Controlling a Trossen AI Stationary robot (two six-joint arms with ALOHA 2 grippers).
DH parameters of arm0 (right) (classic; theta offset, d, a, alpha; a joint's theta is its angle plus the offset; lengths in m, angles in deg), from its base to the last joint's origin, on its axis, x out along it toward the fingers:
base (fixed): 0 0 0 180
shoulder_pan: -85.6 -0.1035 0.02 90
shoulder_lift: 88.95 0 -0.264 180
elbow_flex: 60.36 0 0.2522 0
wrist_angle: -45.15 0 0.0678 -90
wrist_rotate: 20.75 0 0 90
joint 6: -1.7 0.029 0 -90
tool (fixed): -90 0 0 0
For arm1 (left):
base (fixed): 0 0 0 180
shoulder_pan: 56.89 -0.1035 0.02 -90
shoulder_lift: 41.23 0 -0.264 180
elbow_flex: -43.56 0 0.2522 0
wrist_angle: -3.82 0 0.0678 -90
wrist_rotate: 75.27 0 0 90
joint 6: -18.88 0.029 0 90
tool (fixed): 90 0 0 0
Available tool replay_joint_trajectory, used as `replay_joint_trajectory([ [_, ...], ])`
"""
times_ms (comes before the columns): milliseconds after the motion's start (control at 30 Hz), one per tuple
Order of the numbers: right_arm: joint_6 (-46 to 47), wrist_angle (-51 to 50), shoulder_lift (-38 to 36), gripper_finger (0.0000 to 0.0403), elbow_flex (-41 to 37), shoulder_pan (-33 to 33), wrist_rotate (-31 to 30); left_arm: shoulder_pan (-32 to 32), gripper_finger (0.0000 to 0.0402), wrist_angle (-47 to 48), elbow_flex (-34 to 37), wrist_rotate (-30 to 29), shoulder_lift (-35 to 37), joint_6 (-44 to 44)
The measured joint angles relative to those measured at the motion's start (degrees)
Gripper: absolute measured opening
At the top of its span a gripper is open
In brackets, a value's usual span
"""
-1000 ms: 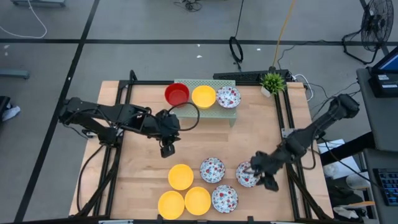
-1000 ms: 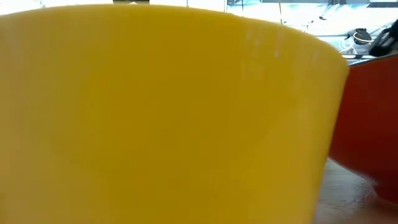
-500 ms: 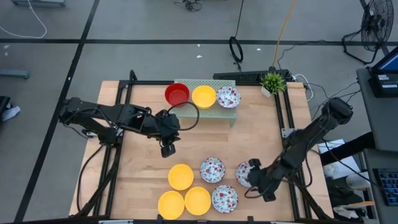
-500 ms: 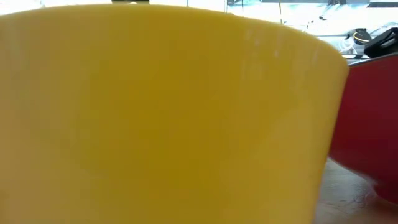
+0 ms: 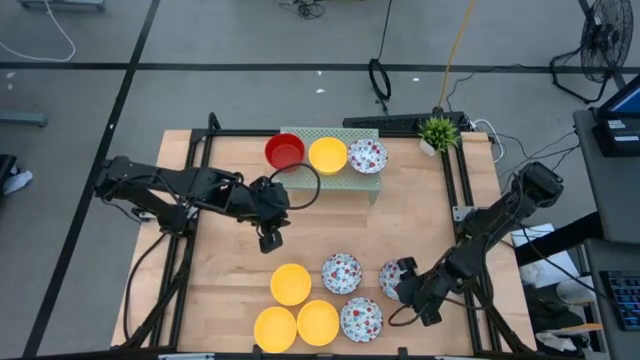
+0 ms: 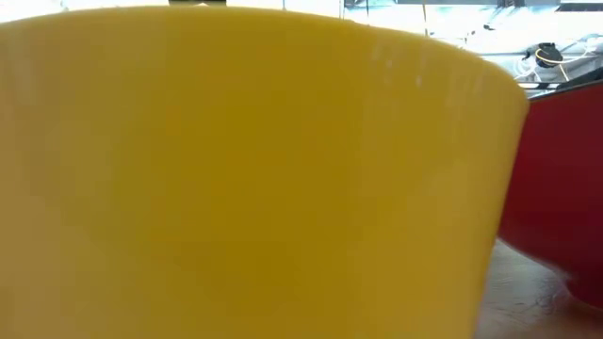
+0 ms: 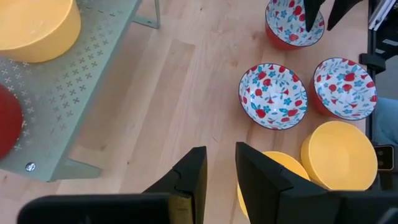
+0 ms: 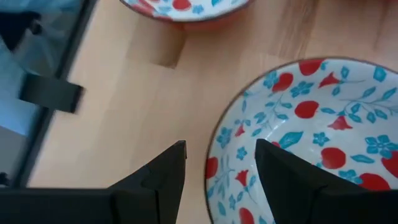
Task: Pick & Place Mini bowls
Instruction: Stack the white patterned bowl on the white patterned bowl on the shelf
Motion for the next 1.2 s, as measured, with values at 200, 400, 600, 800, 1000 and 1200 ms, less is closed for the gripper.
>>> replay_joint_trajectory([
  [200,-1.2,-0.1,2.4,0.0176,0.0,0.0,-1.1,0.0,0.0088,0.0,0.0,0.0,0.0,-1.5],
  [400,-2.5,-0.1,3.2,0.0135,0.0,0.0,-1.5,0.0,0.0088,0.0,0.0,0.1,0.0,-2.5],
  [600,-2.4,-0.1,3.2,0.0051,0.0,0.0,-2.8,0.0,0.0088,0.0,0.0,0.1,0.0,-3.8],
  [800,-2.9,0.3,2.6,0.0014,0.2,0.0,-6.3,0.0,0.0088,0.0,0.0,0.1,0.0,-3.8],
  [1000,-1.9,-1.0,-3.1,0.0005,-0.2,0.2,-10.8,0.0,0.0088,0.0,0.0,0.1,0.0,-3.8],
  [1200,-1.2,-0.3,-13.6,0.0003,-0.1,2.1,-22.0,0.0,0.0088,0.0,0.0,0.1,0.0,-3.5],
])
